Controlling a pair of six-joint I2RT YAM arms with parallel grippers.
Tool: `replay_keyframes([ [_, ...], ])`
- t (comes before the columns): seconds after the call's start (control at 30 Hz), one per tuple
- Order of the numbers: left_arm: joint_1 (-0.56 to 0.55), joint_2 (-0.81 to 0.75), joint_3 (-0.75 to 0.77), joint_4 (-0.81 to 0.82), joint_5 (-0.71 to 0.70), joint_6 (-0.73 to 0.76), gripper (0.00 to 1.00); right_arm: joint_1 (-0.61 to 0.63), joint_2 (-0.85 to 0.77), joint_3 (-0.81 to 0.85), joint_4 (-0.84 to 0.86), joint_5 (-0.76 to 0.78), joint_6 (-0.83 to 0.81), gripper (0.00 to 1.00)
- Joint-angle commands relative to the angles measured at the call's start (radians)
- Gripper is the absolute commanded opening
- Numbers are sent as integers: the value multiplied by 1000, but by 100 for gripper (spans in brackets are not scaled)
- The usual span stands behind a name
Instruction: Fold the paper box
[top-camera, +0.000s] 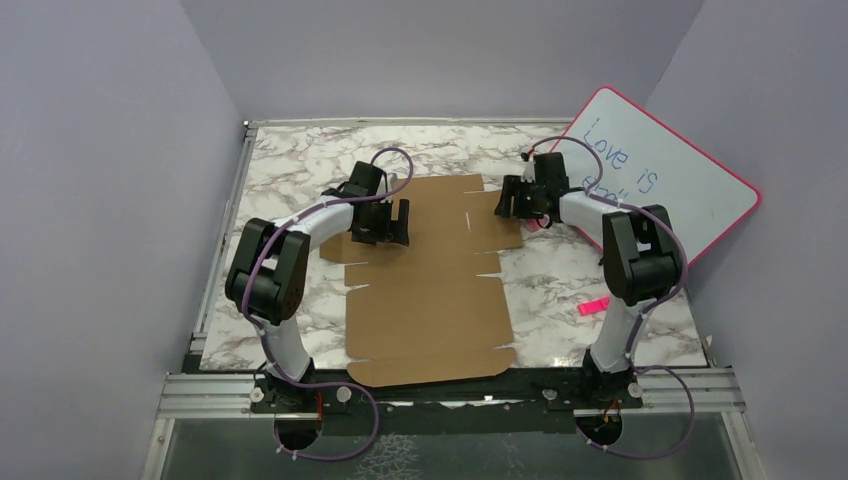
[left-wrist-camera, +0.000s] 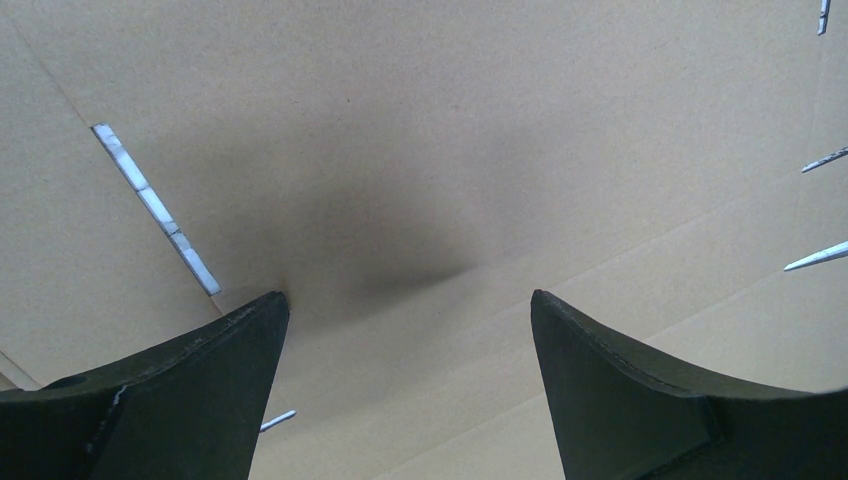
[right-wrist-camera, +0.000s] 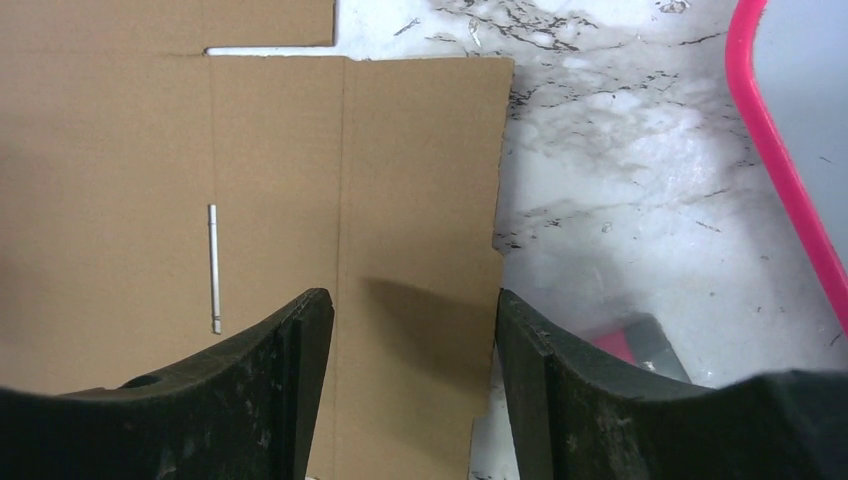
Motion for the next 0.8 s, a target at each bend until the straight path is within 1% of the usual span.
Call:
replay_keyframes([
  [0.0, 6, 45, 7, -15, 32, 7, 92, -6, -49, 6, -32, -92, -14, 61],
  [0.13, 6, 55, 10, -15, 47, 4, 92, 6, -85, 14, -58, -84, -20, 49],
  [0.17, 6, 57, 10, -14, 47, 3, 92, 15, -91, 15, -65, -69, -26, 45],
  [0.33, 6, 56, 10, -14, 47, 1, 92, 79, -93, 38, -117, 52, -64, 35],
  [0.5, 6, 52, 12, -16, 23, 6, 92, 161, -77, 74, -172, 217, -89, 28],
  [0.57, 6, 48, 12, -17, 21, 7, 92, 197, -70, 88, -188, 311, -113, 25],
  [0.67, 6, 46, 12, -17, 12, 8, 92, 248, -50, 120, -225, 432, -135, 17],
  [0.77, 6, 50, 13, -21, 5, 10, 92, 295, -43, 164, -264, 534, -151, 12],
])
